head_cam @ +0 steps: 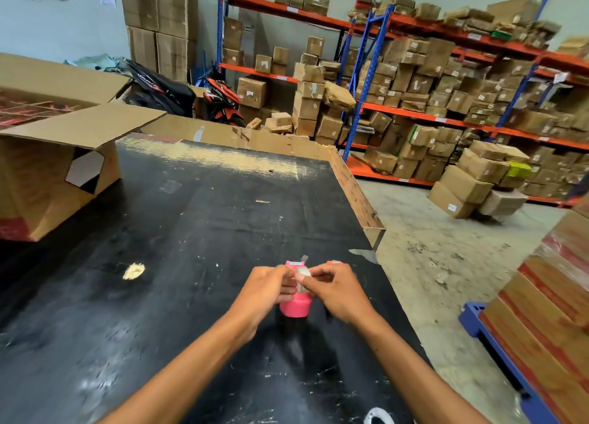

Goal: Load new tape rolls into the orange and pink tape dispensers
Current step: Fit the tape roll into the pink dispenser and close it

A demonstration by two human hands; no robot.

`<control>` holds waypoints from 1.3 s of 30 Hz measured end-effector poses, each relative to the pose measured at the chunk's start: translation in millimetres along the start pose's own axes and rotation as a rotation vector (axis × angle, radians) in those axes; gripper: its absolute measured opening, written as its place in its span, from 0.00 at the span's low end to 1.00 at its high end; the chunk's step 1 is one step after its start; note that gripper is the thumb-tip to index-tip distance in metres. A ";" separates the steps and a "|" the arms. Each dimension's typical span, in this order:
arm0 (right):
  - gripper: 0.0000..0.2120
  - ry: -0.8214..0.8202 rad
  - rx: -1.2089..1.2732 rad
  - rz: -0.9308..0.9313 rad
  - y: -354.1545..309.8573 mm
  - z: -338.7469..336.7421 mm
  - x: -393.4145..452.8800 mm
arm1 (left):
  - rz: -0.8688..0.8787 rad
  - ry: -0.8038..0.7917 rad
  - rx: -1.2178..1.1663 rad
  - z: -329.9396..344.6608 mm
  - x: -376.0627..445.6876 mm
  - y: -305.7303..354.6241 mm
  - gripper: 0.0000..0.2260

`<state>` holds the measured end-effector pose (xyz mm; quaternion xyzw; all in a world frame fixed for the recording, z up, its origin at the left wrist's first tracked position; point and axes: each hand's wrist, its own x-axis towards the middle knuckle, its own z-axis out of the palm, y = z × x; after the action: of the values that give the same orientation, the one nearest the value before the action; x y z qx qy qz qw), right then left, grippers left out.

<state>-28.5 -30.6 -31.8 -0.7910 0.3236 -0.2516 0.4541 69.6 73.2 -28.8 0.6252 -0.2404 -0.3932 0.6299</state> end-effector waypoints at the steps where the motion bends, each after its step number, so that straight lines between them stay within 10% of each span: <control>1: 0.09 0.012 -0.022 -0.003 -1.5 0.2 2.8 | 0.016 0.005 0.012 1.1 2.4 0.9 0.13; 10: 0.06 0.113 -0.231 0.050 5.4 12.5 20.6 | 0.170 0.137 0.376 -11.8 28.3 -31.4 0.12; 36: 0.06 -0.081 -0.345 -0.175 18.6 -0.4 26.3 | 0.286 0.126 0.451 -14.6 32.5 -54.1 0.11; 39: 0.19 -0.231 -0.286 -0.074 11.7 -5.2 32.9 | 0.286 0.134 0.463 -16.2 34.2 -55.4 0.12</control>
<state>-13.6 -62.3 -36.3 -0.8824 0.2726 -0.1270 0.3618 91.3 60.7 -91.0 0.7366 -0.3675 -0.1927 0.5340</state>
